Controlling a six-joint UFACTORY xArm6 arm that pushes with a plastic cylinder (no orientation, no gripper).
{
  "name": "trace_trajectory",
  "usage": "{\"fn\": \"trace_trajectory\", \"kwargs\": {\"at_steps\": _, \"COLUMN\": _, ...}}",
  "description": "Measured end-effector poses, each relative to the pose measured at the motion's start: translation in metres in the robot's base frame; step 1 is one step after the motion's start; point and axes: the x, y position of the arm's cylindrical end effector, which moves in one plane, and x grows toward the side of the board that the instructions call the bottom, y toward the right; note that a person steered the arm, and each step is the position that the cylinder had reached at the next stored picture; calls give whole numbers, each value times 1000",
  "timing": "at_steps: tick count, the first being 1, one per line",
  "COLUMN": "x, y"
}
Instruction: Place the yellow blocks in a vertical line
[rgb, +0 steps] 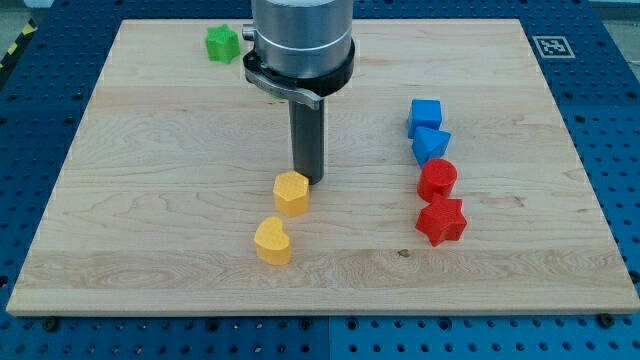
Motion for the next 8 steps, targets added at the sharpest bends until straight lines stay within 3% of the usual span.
{"fn": "trace_trajectory", "kwargs": {"at_steps": 5, "x": 3, "y": 11}}
{"fn": "trace_trajectory", "kwargs": {"at_steps": 8, "x": 39, "y": 16}}
